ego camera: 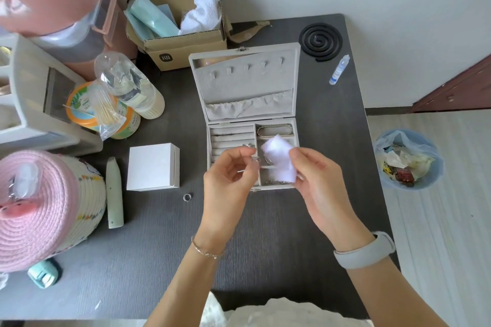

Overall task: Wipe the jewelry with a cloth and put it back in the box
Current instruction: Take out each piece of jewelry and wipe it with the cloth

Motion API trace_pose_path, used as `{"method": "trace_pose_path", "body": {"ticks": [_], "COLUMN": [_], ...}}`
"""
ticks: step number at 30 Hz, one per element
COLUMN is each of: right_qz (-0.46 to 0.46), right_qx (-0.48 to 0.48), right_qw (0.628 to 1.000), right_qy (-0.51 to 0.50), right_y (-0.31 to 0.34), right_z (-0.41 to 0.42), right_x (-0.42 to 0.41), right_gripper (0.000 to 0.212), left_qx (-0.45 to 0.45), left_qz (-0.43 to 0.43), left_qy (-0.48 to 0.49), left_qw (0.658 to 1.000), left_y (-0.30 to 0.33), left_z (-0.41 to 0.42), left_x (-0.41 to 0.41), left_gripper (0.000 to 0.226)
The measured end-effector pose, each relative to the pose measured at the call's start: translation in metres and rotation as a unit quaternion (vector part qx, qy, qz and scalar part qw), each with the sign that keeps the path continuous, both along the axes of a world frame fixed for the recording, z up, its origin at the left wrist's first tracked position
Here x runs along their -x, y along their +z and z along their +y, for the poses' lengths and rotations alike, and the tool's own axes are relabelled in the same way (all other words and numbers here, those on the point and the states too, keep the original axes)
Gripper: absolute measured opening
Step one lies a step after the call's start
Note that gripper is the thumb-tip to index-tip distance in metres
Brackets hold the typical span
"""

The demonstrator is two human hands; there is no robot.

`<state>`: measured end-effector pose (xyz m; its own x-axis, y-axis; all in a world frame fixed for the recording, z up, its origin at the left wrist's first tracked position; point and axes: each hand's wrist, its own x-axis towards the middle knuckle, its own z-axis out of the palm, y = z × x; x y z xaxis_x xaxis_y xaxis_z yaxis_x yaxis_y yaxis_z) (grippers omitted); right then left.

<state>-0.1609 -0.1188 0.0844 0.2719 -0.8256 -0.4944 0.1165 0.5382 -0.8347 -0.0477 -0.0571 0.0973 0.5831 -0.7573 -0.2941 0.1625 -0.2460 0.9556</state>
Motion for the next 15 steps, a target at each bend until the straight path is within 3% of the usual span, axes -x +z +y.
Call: {"method": "trace_pose_path", "body": {"ticks": [3,6,9,12,15], "right_qz": [-0.02,-0.01,0.028,0.053,0.066], "right_qx": [0.012,0.066,0.09,0.091,0.123], "right_qw": [0.999,0.998,0.994,0.992,0.984], "right_qy": [-0.037,0.015,0.046,0.071,0.11], "right_y": [0.0,0.002,-0.002,-0.002,0.002], "right_z": [-0.005,-0.001,0.005,0.008,0.01], "right_x": [0.004,0.004,0.002,0.002,0.002], "right_gripper": [0.031,0.041,0.038,0.023,0.025], "left_qx": [-0.014,-0.049,-0.057,-0.054,-0.061], "left_qz": [0.06,0.156,0.241,0.259,0.221], "left_qy": [-0.021,-0.04,-0.039,-0.067,-0.061], "left_qw": [0.998,0.986,0.968,0.962,0.971], "left_y": [0.0,0.0,-0.001,-0.001,-0.001], "left_z": [0.0,-0.001,-0.002,-0.003,-0.002], "left_x": [-0.003,-0.001,-0.001,-0.001,0.001], "left_gripper": [0.022,0.022,0.022,0.017,0.01]}}
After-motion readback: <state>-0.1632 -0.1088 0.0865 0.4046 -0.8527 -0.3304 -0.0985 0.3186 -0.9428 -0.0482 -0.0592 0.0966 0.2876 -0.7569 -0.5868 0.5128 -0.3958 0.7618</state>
